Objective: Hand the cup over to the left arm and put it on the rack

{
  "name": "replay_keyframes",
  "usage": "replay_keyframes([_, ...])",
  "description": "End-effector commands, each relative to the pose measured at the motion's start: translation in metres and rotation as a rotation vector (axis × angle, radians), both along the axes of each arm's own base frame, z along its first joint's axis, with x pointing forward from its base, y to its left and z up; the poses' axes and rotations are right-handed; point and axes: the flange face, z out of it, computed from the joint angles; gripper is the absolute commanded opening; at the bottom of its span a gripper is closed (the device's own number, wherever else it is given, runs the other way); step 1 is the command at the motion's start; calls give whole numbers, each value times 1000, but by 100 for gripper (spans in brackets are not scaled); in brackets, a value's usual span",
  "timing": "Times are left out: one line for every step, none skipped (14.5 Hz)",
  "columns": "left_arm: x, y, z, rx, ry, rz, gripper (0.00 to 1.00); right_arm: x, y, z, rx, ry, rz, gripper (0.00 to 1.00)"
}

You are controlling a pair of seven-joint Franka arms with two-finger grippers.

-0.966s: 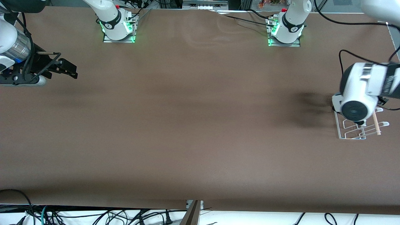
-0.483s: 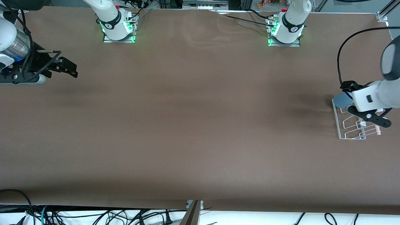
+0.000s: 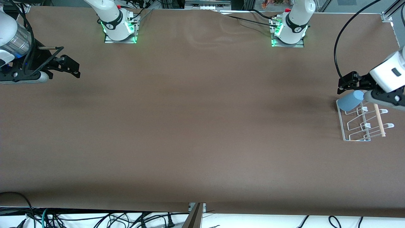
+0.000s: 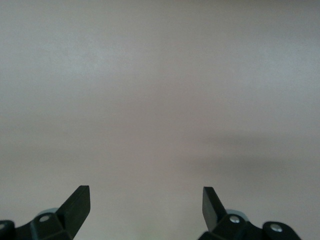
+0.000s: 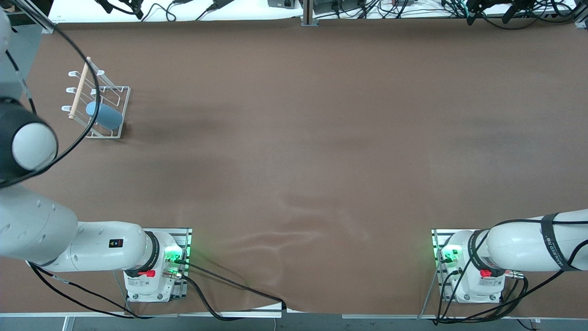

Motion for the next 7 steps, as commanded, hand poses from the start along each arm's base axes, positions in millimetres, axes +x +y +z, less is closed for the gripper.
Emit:
replay_keyframes([-24, -13, -19, -21, -5, 40, 100, 4, 3, 6, 12, -1, -9, 99])
replay_keyframes([-25, -13, -20, -19, 0, 35, 100, 4, 3, 8, 13, -6, -9, 99])
replay_keyframes([-25, -12, -21, -14, 9, 32, 100, 4, 4, 9, 13, -7, 0, 99])
replay_keyframes([-26, -12, -22, -12, 18, 32, 100, 4, 4, 9, 13, -8, 5, 99])
replay_keyframes([-26, -12, -22, -12, 18, 32, 100, 4, 5, 9, 13, -9, 6, 99])
replay_keyframes([-26, -12, -23, -12, 19, 32, 100, 4, 6, 9, 13, -9, 8, 99])
replay_keyframes([-26, -11, -23, -10, 19, 31, 100, 4, 7, 9, 13, -9, 8, 99])
